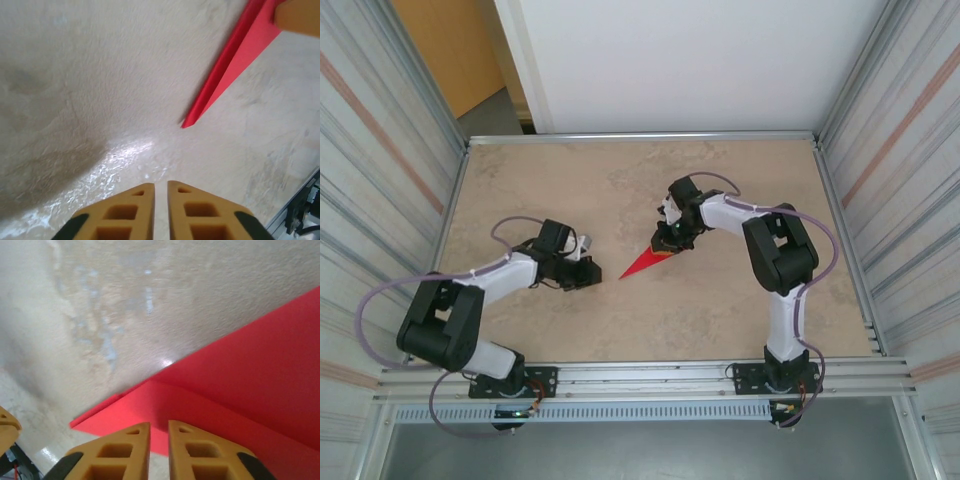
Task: Fold a paper plane with a square sheet of paper (pick it up from the middle)
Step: Fold the wing for the fifth time at the center of the table, then turn over the paper plane at the center of the table.
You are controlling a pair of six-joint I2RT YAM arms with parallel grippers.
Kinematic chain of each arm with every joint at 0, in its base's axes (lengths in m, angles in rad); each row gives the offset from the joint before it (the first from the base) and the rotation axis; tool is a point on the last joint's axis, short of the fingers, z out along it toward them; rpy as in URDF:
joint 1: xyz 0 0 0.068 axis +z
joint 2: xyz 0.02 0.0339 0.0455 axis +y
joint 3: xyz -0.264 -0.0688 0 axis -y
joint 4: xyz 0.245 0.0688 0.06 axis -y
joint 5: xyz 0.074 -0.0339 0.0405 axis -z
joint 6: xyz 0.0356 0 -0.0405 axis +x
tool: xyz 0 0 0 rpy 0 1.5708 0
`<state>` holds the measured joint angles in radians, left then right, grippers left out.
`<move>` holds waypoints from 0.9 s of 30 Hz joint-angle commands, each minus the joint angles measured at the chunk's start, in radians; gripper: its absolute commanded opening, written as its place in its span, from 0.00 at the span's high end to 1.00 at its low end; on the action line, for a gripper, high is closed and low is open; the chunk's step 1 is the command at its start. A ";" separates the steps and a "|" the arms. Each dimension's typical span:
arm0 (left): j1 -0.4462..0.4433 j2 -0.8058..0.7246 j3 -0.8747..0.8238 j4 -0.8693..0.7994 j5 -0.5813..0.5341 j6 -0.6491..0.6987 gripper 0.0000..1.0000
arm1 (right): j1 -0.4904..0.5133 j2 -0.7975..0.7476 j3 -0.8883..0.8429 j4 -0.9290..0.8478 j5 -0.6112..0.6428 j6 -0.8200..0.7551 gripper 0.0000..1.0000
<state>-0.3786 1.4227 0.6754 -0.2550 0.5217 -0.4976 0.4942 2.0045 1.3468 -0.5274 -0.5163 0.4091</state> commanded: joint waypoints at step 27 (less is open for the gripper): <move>0.053 -0.275 0.069 -0.170 -0.218 0.027 0.03 | 0.252 -0.111 -0.006 -0.081 0.584 0.886 0.31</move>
<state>-0.3344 1.1721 0.7544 -0.4217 0.3271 -0.4831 0.7361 1.8725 1.2922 -0.5739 0.0078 1.1938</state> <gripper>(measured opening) 0.970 0.685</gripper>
